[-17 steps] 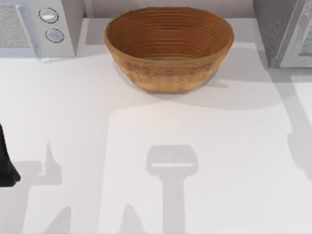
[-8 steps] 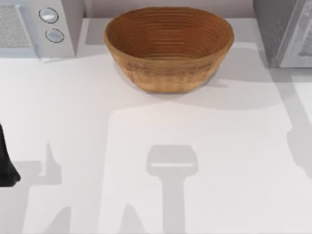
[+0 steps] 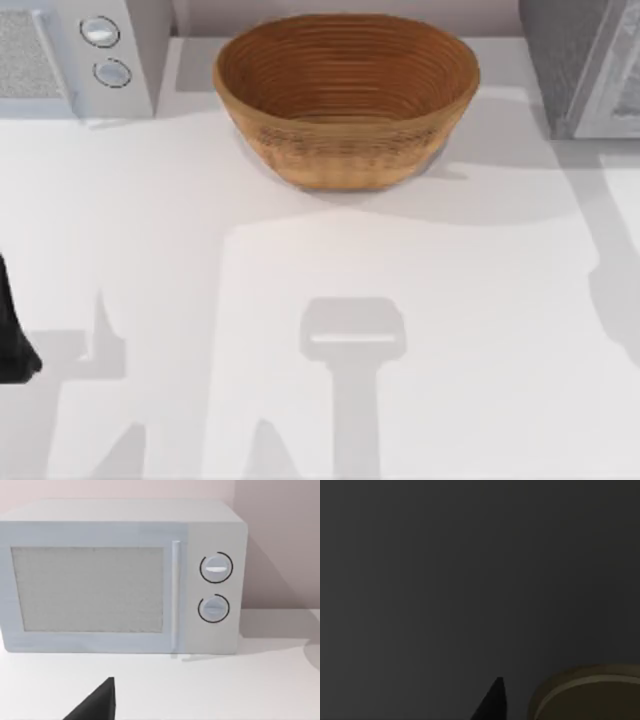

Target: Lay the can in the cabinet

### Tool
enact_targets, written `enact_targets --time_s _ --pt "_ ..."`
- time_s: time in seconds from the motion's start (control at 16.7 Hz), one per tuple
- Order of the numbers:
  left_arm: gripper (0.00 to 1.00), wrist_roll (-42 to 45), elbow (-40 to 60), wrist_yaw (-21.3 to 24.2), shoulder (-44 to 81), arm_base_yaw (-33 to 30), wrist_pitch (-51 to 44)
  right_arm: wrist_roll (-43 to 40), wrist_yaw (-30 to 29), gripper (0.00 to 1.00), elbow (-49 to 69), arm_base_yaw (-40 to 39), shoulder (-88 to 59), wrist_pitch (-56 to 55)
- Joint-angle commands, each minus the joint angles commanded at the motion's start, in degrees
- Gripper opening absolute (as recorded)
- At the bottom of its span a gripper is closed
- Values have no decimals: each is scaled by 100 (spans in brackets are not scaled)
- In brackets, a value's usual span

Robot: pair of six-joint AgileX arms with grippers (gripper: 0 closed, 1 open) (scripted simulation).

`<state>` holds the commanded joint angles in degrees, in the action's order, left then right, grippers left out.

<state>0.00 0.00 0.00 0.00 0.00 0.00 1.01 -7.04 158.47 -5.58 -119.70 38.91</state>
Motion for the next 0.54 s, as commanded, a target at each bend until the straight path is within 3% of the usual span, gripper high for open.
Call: enact_targets --time_s 0.18,0.54 --pt "100 0 0 0 0 0 0 0 0 98 0 0 0 0" --pt "100 0 0 0 0 0 0 0 0 100 0 0 0 0"
